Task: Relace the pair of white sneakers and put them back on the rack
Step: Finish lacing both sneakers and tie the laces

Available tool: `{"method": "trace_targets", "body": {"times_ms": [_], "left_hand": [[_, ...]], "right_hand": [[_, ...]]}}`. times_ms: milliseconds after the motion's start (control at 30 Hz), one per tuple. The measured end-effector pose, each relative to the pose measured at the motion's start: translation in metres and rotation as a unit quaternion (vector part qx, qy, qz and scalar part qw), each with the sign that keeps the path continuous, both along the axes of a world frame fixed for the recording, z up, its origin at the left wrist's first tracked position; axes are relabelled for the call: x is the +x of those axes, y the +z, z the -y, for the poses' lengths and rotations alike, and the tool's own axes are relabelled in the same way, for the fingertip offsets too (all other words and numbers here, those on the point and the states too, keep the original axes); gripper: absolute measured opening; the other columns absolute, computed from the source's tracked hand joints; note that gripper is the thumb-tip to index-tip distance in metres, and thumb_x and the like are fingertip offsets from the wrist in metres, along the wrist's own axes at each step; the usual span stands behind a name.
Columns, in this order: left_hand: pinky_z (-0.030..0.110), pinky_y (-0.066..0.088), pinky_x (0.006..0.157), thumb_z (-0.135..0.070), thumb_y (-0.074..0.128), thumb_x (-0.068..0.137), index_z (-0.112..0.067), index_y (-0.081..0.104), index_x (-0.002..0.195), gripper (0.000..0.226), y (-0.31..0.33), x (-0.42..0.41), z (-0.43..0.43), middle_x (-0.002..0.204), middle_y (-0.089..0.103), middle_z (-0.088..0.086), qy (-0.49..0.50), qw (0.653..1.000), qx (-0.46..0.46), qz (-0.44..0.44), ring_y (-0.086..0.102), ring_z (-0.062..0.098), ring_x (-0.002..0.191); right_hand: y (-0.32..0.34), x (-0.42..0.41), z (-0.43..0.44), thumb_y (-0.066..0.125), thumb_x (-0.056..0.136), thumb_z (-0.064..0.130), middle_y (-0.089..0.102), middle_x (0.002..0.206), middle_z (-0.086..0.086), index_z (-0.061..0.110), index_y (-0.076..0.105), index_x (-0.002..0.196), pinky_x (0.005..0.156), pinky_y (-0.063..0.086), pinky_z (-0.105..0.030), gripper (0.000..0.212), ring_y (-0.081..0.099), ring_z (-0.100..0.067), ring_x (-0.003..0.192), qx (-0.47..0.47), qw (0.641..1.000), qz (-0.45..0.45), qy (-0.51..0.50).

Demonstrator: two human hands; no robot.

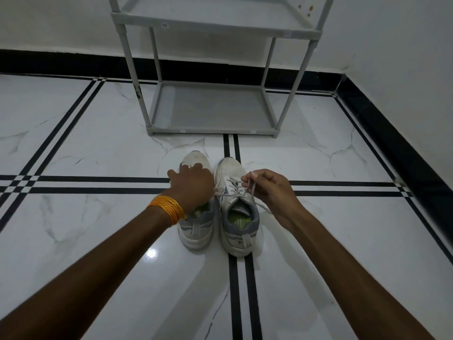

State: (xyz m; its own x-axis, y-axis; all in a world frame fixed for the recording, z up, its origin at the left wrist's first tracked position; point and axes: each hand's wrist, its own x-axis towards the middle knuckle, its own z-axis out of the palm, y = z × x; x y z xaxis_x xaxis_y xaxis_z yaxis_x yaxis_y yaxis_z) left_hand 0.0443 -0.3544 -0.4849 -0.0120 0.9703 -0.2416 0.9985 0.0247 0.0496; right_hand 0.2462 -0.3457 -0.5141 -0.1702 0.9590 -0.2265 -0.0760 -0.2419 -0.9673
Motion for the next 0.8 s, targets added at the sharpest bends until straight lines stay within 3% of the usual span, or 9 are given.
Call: {"method": "trace_targets", "body": {"times_ms": [100,233,333,433,500,600,667,733,800], "left_hand": [[0.036,0.051,0.083,-0.028,0.055,0.093,-0.008,0.068,0.111,0.029,-0.002,-0.008,0.000,0.111,0.064,0.011,-0.030,0.998,-0.039,0.026,0.057,0.025,0.088],[0.041,0.051,0.084,-0.032,0.061,0.089,-0.012,0.064,0.115,0.033,0.001,0.005,0.007,0.125,0.052,0.013,-0.047,0.998,0.022,-0.045,0.060,0.030,0.101],[0.046,0.044,0.096,-0.028,0.057,0.091,-0.014,0.061,0.123,0.036,-0.008,0.025,0.006,0.142,0.042,0.015,-0.176,0.978,0.076,-0.077,0.049,0.034,0.120],[0.041,0.044,0.091,-0.020,0.049,0.096,-0.008,0.064,0.113,0.026,-0.022,0.030,0.004,0.124,0.060,0.016,-0.219,0.972,0.071,-0.044,0.055,0.032,0.111],[0.037,0.046,0.083,-0.019,0.049,0.096,-0.008,0.067,0.102,0.022,-0.030,0.027,0.001,0.107,0.068,0.015,-0.199,0.977,0.078,0.003,0.062,0.030,0.097],[0.036,0.054,0.080,-0.030,0.055,0.095,-0.007,0.074,0.089,0.030,-0.031,0.019,-0.004,0.091,0.073,0.013,-0.094,0.972,0.045,0.209,0.065,0.026,0.083],[0.035,0.054,0.084,-0.028,0.057,0.095,-0.007,0.075,0.087,0.029,-0.027,0.014,-0.007,0.093,0.074,0.010,-0.005,0.915,-0.008,0.403,0.066,0.020,0.085],[0.031,0.053,0.087,-0.025,0.056,0.097,-0.003,0.074,0.094,0.029,-0.023,0.013,-0.007,0.097,0.074,0.007,0.074,0.800,-0.052,0.593,0.068,0.017,0.091],[0.030,0.056,0.089,-0.026,0.053,0.099,-0.002,0.072,0.103,0.031,-0.025,0.015,-0.005,0.102,0.075,0.007,0.107,0.726,-0.058,0.677,0.070,0.019,0.098]], "right_hand": [[-0.004,0.000,0.002,0.057,0.097,0.013,0.075,0.104,-0.014,0.003,0.070,0.106,0.085,0.056,-0.030,0.019,0.070,-0.021,0.093,-0.010,1.000,0.027,-0.004],[-0.009,-0.002,0.002,0.056,0.096,0.009,0.074,0.105,-0.013,0.003,0.069,0.113,0.070,0.055,-0.019,0.023,0.071,-0.013,0.086,-0.025,1.000,0.015,-0.001],[-0.010,-0.003,0.000,0.057,0.095,0.005,0.075,0.101,-0.011,0.003,0.069,0.116,0.068,0.054,-0.017,0.024,0.072,-0.011,0.082,-0.027,1.000,0.000,0.001],[-0.011,-0.005,-0.001,0.058,0.093,0.001,0.074,0.096,-0.010,0.000,0.069,0.115,0.067,0.054,-0.016,0.024,0.071,-0.010,0.077,-0.026,1.000,-0.010,-0.001],[-0.011,-0.003,-0.002,0.059,0.092,-0.001,0.074,0.093,-0.011,-0.001,0.069,0.114,0.067,0.054,-0.017,0.024,0.070,-0.011,0.075,-0.025,1.000,-0.009,-0.007],[-0.012,-0.001,-0.001,0.062,0.090,-0.001,0.074,0.092,-0.012,0.000,0.069,0.113,0.067,0.056,-0.018,0.024,0.069,-0.013,0.075,-0.020,1.000,0.007,-0.016],[-0.016,-0.001,0.001,0.063,0.088,-0.004,0.074,0.091,-0.013,0.000,0.068,0.113,0.069,0.057,-0.021,0.025,0.070,-0.016,0.076,-0.020,0.999,0.023,-0.023],[-0.019,-0.002,0.002,0.062,0.087,-0.009,0.072,0.089,-0.014,0.000,0.068,0.111,0.070,0.058,-0.023,0.027,0.070,-0.022,0.078,-0.020,0.999,0.031,-0.022],[-0.019,-0.004,0.003,0.062,0.086,-0.011,0.070,0.083,-0.013,0.007,0.070,0.105,0.069,0.057,-0.024,0.028,0.069,-0.025,0.078,-0.020,0.999,0.043,-0.017]]}}
